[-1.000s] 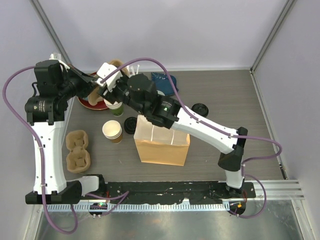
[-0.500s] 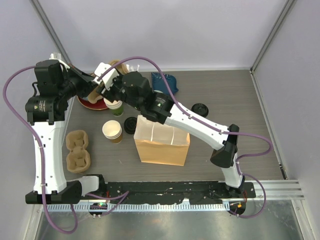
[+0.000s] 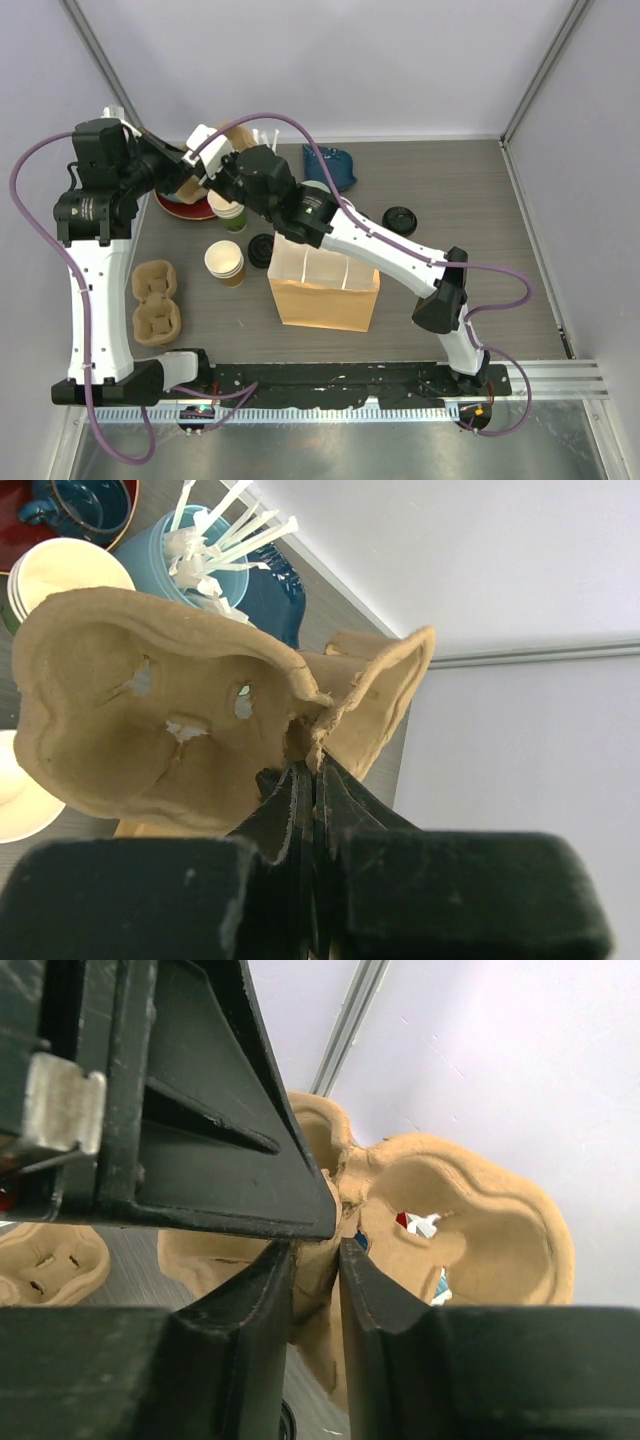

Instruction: Pack the takeout coffee

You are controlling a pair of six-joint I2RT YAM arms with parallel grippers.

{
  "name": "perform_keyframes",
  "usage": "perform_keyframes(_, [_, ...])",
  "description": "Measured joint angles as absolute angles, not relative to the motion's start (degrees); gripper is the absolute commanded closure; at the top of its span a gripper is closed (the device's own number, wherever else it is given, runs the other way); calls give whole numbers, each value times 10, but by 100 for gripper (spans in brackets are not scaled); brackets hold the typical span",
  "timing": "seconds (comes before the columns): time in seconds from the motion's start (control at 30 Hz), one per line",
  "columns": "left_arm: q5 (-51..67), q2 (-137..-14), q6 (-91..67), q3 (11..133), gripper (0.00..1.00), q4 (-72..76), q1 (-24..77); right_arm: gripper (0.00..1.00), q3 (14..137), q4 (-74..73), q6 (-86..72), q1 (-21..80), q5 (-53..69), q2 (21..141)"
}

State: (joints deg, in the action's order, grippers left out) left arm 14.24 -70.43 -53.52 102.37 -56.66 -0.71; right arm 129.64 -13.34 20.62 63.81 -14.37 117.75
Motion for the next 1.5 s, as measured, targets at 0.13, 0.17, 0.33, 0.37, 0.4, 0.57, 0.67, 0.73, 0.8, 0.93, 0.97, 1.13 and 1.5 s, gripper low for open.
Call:
perform_keyframes(0.13, [145, -705, -536, 1023, 100, -561, -7, 82, 1295, -132, 193, 635, -145, 1178])
perform_keyframes(0.17, [145, -705, -536, 1022, 100, -560, -7, 84, 1292, -129, 190, 634, -145, 1178])
perform_keyframes(0.33, [145, -709, -536, 1016, 100, -560, -7, 99, 1275, -113, 185, 632, -147, 1177])
perform_keyframes(0.37, [145, -710, -536, 1015, 100, -559, -7, 99, 1272, -111, 184, 631, -148, 1176])
perform_keyframes(0.4, [146, -711, -536, 1013, 100, -559, -7, 99, 1268, -109, 183, 631, -149, 1176])
perform_keyframes(0.57, [170, -711, -538, 988, 62, -536, -7, 99, 1248, -108, 177, 626, -154, 1167])
perform_keyframes(0.67, [195, -711, -537, 979, 43, -520, -7, 99, 1232, -110, 170, 613, -162, 1163])
perform_keyframes(0.73, [207, -711, -532, 978, 36, -507, -7, 99, 1212, -110, 163, 601, -166, 1157])
perform_keyframes(0.8, [215, -711, -525, 978, 29, -494, -7, 99, 1193, -111, 156, 590, -169, 1151])
perform_keyframes(0.93, [234, -711, -490, 981, 22, -469, -7, 99, 1164, -112, 143, 572, -175, 1134])
perform_keyframes(0.97, [244, -710, -472, 982, 22, -460, -7, 99, 1158, -114, 139, 569, -177, 1128])
perform_keyframes(1.13, [379, -705, -333, 982, 21, -400, -7, 99, 1145, -122, 128, 566, -192, 1082])
perform_keyframes(1.5, [441, -713, 56, 992, 17, -514, 156, 99, 1047, -154, 105, 480, -242, 833])
